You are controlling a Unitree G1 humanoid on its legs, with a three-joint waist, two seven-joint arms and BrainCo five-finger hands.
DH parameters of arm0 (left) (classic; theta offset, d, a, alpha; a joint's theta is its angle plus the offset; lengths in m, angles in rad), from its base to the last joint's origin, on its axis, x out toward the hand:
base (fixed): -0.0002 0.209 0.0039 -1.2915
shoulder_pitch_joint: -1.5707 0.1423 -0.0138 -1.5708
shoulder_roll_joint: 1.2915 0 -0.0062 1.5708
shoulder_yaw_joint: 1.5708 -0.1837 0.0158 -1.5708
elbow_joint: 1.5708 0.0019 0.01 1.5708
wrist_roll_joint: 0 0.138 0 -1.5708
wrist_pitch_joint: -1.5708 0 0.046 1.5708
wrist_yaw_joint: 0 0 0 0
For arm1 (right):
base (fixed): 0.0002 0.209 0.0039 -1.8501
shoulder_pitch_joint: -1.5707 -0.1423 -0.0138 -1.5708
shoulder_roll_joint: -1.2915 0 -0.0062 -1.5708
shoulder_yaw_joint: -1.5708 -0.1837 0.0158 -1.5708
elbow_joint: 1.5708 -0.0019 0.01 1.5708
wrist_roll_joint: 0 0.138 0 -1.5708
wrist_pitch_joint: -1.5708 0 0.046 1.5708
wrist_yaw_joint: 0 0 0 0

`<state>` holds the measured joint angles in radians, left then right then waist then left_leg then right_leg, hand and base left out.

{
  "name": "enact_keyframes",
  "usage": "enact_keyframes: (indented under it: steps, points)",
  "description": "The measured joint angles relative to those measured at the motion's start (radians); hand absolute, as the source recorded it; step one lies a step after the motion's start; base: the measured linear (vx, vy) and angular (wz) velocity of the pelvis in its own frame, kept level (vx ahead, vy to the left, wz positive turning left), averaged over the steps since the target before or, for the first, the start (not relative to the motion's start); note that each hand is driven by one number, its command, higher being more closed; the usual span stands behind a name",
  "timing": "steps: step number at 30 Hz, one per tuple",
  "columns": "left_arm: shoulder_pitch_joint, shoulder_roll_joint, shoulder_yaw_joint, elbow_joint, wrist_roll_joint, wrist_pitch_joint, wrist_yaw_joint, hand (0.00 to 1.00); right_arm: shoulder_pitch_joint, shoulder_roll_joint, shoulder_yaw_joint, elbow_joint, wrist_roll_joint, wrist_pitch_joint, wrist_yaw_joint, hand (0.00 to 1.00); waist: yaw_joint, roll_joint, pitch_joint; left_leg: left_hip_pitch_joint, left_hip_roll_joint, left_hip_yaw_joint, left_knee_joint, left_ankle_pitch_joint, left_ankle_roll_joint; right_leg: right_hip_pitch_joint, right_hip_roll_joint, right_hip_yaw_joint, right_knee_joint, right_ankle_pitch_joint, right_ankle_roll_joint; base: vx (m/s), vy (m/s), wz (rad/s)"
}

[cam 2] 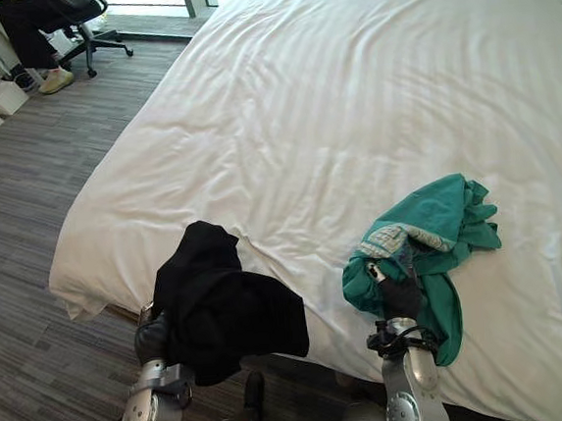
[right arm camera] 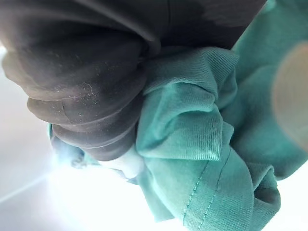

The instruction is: Tidy the bed and pick cloth on bed and put in laundry

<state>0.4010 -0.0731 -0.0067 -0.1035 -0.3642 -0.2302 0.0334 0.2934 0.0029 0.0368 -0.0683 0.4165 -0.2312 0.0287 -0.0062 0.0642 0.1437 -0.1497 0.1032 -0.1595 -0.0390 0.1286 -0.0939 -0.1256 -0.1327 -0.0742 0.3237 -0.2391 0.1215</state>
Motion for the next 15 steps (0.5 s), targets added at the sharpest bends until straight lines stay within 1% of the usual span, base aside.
enact_keyframes:
  steps: [1,2,3,4,5,6,7,8,9,10,11,12,13,14,15]
  points:
    - [0.000,0.000,0.000,-0.010,0.000,0.000,0.007,1.00,0.005,0.001,0.008,0.013,-0.034,0.001,-0.008,1.00,-0.001,-0.009,-0.001,-0.015,-0.011,0.016,0.014,-0.001,0.032,0.000,-0.014,-0.026,0.015,-0.012,0.000,-0.01,0.022,1.18]
    - [-0.001,0.000,0.003,-0.019,0.000,-0.002,0.018,1.00,0.010,0.005,0.016,0.042,-0.083,0.002,-0.016,1.00,0.000,-0.026,0.002,-0.044,-0.017,0.096,0.029,-0.039,0.206,0.009,-0.046,-0.083,0.031,-0.021,-0.004,-0.03,0.013,1.14]
    - [-0.002,0.000,0.003,-0.020,0.000,-0.002,0.025,1.00,0.014,0.008,0.017,0.053,-0.117,0.006,-0.028,1.00,-0.004,-0.027,0.002,-0.058,-0.003,0.193,0.045,-0.065,0.279,0.025,-0.054,-0.126,0.026,-0.019,-0.005,-0.02,-0.027,1.76]
    - [-0.007,0.000,0.001,-0.017,0.000,-0.004,0.039,1.00,0.031,0.009,0.016,0.062,-0.167,0.013,-0.054,1.00,-0.005,-0.024,0.004,-0.059,0.050,0.382,0.086,-0.111,0.308,0.081,-0.066,-0.203,-0.004,-0.015,-0.005,0.02,-0.028,1.74]
    - [-0.008,0.000,0.000,-0.007,0.000,-0.011,0.045,1.00,0.028,-0.003,0.015,0.089,-0.193,0.014,-0.064,1.00,0.000,-0.017,0.003,-0.056,0.088,0.489,0.107,-0.136,0.275,0.123,-0.067,-0.256,-0.026,-0.015,-0.005,0.07,0.001,1.64]
    - [-0.007,0.000,-0.001,0.001,0.000,-0.013,0.049,1.00,0.026,-0.012,0.013,0.102,-0.200,0.015,-0.073,1.00,0.004,-0.011,0.004,-0.052,0.101,0.530,0.114,-0.153,0.249,0.144,-0.068,-0.283,-0.037,-0.016,-0.004,0.08,0.051,1.37]
    - [-0.008,0.000,-0.004,0.027,-0.001,-0.016,0.055,1.00,0.024,-0.024,0.000,0.123,-0.220,0.015,-0.084,1.00,0.016,0.002,-0.003,-0.057,0.112,0.588,0.116,-0.198,0.205,0.177,-0.070,-0.340,-0.070,-0.016,-0.004,0.06,0.039,1.37]
    - [-0.015,0.001,-0.004,0.058,-0.004,-0.017,0.055,1.00,0.019,-0.025,-0.015,0.144,-0.229,0.014,-0.092,1.00,0.016,-0.002,-0.006,-0.068,0.109,0.636,0.127,-0.250,0.187,0.203,-0.081,-0.383,-0.110,-0.011,0.002,0.05,0.025,1.36]
    - [-0.022,0.010,-0.002,0.076,-0.012,-0.018,0.056,1.00,0.013,-0.023,-0.027,0.164,-0.231,0.011,-0.093,1.00,0.018,-0.016,-0.001,-0.078,0.111,0.661,0.154,-0.242,0.179,0.209,-0.101,-0.402,-0.122,-0.009,0.005,0.09,0.088,1.13]
    - [-0.021,0.011,-0.005,0.109,-0.022,-0.018,0.058,1.00,-0.004,-0.026,-0.053,0.203,-0.232,0.012,-0.097,1.00,0.025,0.014,-0.010,-0.098,0.128,0.699,0.254,-0.220,0.186,0.217,-0.102,-0.443,-0.101,-0.016,0.016,0.14,0.077,0.88]
    - [-0.001,0.009,-0.023,0.117,-0.023,-0.018,0.057,1.00,-0.004,-0.037,-0.061,0.215,-0.232,0.013,-0.105,1.00,0.017,0.032,-0.017,-0.091,0.132,0.707,0.246,-0.138,0.185,0.232,-0.091,-0.467,-0.094,-0.023,0.026,0.19,0.090,0.91]
    - [0.006,0.009,-0.032,0.124,-0.023,-0.018,0.057,1.00,0.001,-0.042,-0.069,0.225,-0.233,0.013,-0.117,1.00,0.012,0.039,-0.021,-0.092,0.131,0.708,0.241,-0.050,0.175,0.248,-0.097,-0.496,-0.084,-0.029,0.037,0.15,0.018,0.81]
    - [0.001,0.010,-0.044,0.144,-0.021,-0.018,0.056,1.00,-0.001,-0.040,-0.087,0.249,-0.237,0.013,-0.126,1.00,0.015,0.031,-0.020,-0.089,0.110,0.703,0.237,-0.038,0.140,0.261,-0.114,-0.528,-0.075,-0.030,0.039,0.17,0.099,1.05]
    - [-0.004,0.014,-0.060,0.158,-0.019,-0.017,0.056,1.00,0.002,-0.035,-0.108,0.252,-0.242,0.012,-0.140,1.00,0.016,0.013,-0.017,-0.088,0.075,0.695,0.217,-0.036,0.139,0.284,-0.133,-0.574,-0.063,-0.029,0.039,0.15,0.111,1.17]
    - [-0.010,0.026,-0.067,0.165,-0.019,-0.017,0.056,1.00,0.002,-0.023,-0.124,0.254,-0.245,0.012,-0.147,1.00,0.018,-0.004,-0.013,-0.088,0.047,0.672,0.201,-0.028,0.144,0.303,-0.147,-0.614,-0.053,-0.028,0.042,0.12,0.106,1.09]
